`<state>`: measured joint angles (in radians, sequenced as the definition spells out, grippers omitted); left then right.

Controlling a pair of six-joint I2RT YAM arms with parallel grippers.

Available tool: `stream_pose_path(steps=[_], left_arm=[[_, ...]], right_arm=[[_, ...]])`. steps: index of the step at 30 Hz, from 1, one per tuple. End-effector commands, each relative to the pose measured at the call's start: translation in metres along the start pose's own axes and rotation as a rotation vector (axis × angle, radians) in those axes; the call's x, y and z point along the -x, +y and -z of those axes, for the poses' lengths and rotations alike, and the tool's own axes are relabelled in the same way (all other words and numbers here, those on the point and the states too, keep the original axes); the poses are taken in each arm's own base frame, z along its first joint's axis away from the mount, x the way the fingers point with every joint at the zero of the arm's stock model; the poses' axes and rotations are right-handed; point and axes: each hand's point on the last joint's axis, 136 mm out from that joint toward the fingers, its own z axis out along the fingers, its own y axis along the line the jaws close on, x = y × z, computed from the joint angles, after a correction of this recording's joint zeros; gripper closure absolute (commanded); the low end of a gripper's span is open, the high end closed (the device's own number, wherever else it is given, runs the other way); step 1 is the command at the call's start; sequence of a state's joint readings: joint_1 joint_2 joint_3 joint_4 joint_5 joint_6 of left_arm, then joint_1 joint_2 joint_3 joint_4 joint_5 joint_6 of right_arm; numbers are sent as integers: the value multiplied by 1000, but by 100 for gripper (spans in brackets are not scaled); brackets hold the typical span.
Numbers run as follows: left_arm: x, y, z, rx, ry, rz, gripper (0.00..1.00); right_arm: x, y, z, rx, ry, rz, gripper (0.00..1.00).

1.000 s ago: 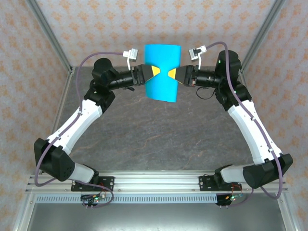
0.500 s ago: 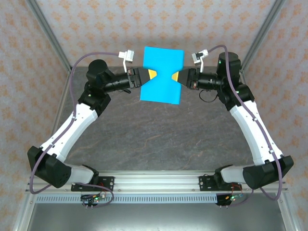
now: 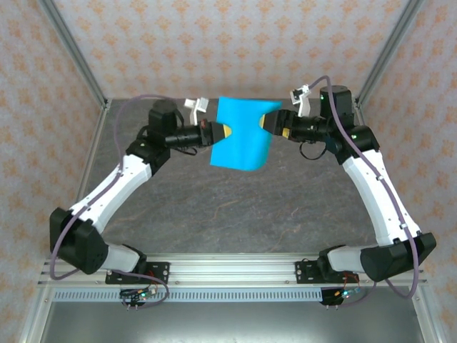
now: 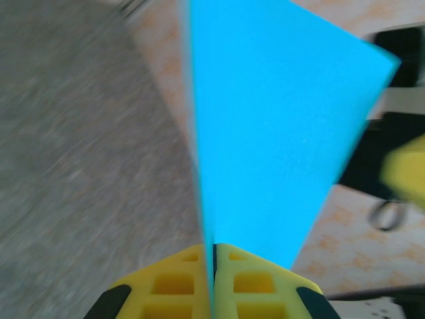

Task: Fold a paper plane with a square sheet of paper (fold left side to right side)
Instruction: Place a square sheet of paper at the center of the table.

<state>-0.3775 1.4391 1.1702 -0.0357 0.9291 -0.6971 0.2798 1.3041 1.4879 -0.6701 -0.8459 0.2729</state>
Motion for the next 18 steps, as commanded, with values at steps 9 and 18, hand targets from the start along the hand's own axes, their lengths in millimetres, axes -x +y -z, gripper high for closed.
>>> stream_pose_path(steps=[9,18], left_arm=[[-66,191,-42,450,100,196,99],[-86,217,-37,553,186,189,100]], right_arm=[[-82,-115,-77,-208,151,-233,41],[-145,-160,-154,-263,286,-350,78]])
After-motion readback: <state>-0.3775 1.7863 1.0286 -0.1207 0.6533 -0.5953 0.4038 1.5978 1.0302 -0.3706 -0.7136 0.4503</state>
